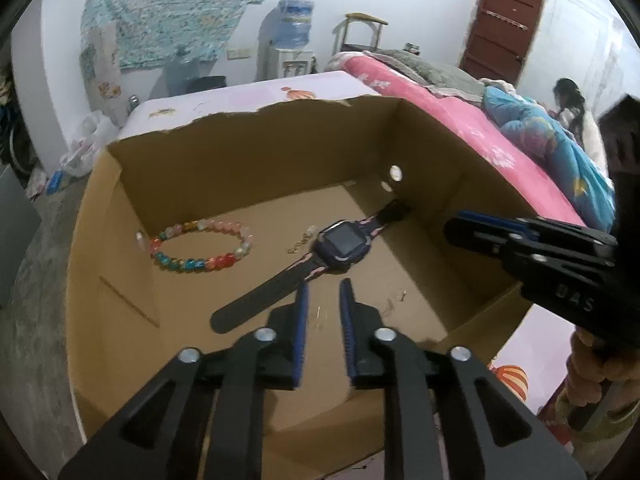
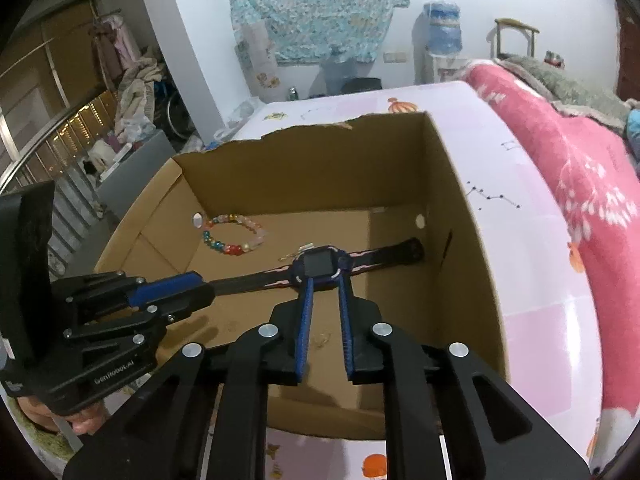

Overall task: Organize jewelry
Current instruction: 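Carry both gold rings over the box and open both grippers inside, then withdraw both open grippers from the box back toward the charms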

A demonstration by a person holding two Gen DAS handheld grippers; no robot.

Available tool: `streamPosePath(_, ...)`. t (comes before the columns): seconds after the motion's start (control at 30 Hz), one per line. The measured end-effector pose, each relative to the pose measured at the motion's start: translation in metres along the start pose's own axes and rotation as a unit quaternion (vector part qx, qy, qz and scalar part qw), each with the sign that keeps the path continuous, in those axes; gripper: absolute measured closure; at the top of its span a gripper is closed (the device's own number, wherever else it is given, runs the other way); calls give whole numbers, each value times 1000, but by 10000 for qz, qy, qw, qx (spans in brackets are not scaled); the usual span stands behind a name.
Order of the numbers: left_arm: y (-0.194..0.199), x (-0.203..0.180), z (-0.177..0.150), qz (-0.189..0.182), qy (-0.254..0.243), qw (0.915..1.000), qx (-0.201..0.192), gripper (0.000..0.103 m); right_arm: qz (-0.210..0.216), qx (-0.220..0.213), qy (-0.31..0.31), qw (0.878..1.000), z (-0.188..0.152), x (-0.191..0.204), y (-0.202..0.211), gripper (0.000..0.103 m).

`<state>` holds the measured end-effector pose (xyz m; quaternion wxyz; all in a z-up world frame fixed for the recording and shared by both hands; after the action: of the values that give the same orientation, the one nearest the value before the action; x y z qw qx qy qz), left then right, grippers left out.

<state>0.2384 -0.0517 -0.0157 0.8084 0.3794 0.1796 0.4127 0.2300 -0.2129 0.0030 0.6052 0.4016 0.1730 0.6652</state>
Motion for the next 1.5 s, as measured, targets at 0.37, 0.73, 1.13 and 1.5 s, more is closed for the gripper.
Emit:
streamPosePath(0.37, 22, 2, 0, 282, 73, 9993, -233, 64, 82, -552, 51, 9984, 5, 2, 38, 66)
streamPosePath(0.73, 79, -11, -11, 239, 33, 9969, -754, 42, 325, -1354, 18, 9903, 8, -9, 103, 39)
streamPosePath(1.13, 92, -51, -60, -323, -197, 9967, -721, 21, -67, -905, -618, 9940, -43, -76, 117, 37)
streamPosePath(1.5, 32, -86, -99, -203, -238, 9977, 598, 20, -811, 162, -541, 9951, -115, -82, 64, 35)
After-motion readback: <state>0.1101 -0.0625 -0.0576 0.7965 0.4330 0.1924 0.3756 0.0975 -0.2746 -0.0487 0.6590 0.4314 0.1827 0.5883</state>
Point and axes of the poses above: each gripper's, at about its wrist camera, not at the fingertips, and y roughly against the way its jaws point, x to its left, z to its top, the point moved 5 cm from there along -y, roughly the way its jaws point, and after that the axes turned 14 degrees about -y, right-handed, at the moved point
